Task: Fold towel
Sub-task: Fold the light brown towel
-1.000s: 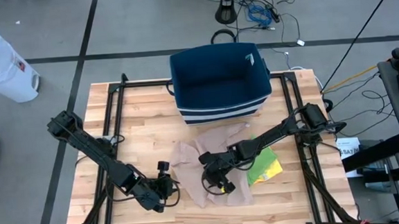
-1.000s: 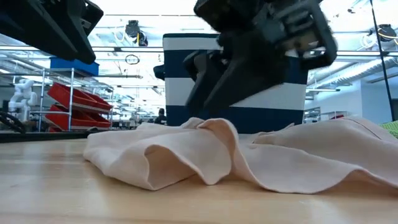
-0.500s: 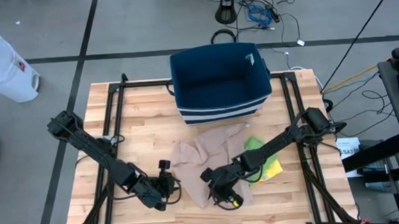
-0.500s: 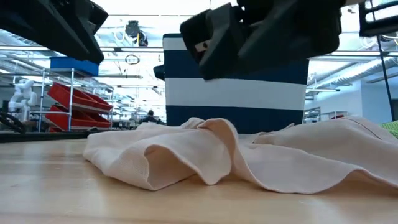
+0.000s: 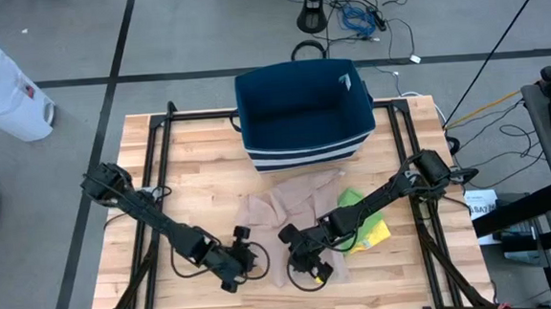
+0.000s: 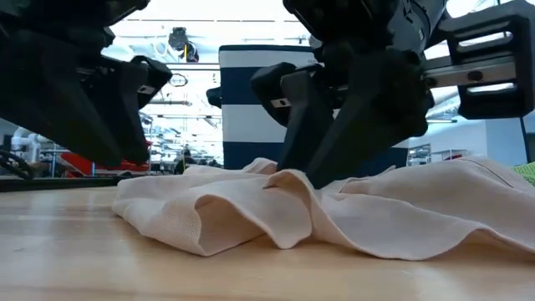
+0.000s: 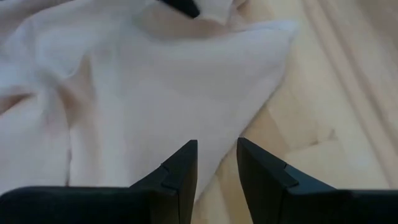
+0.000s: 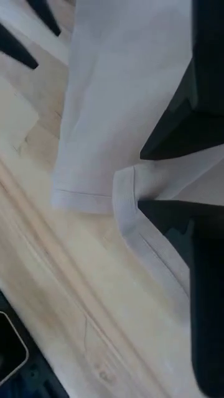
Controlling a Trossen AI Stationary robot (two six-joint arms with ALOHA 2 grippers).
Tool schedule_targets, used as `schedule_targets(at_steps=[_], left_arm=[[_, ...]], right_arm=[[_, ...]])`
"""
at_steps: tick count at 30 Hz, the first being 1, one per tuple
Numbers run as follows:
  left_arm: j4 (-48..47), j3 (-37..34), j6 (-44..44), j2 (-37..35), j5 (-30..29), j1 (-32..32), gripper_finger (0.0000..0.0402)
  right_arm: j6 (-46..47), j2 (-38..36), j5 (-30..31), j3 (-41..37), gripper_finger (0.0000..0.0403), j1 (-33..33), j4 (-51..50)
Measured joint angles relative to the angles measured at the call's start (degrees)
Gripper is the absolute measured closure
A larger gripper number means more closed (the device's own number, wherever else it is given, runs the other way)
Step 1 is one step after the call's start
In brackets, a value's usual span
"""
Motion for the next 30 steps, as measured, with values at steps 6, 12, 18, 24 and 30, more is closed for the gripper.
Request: schedule_targets(at_steps=[6, 12, 18, 24, 30], left_arm=[[1.3, 0.0, 0.3, 0.3, 0.9, 0.5, 0.0282], [4.5, 0.0, 0.2, 0.3, 5.2, 0.2, 0.0282], [4.2, 0.1, 0.7, 1.4, 3.2, 0.1, 0.0282], [5.7, 0.1, 5.4, 6.3, -1.0, -0.2, 0.0274], [8.7, 0.1, 8.0, 8.0, -4.1, -0.3, 0.0231]], right_arm=[[-1.9, 0.0, -0.1, 0.0, 0.0373, 0.0, -1.2], [-3.4, -0.2, 0.1, 0.0, 0.0399, 0.0, -1.4], [-3.3, -3.0, 7.9, 0.0, 0.0402, 0.5, -5.3], [-2.1, -5.7, 9.0, 0.0, 0.0403, 0.5, -6.5], [-1.9, -5.9, 9.1, 0.0, 0.0403, 0.3, -8.8]])
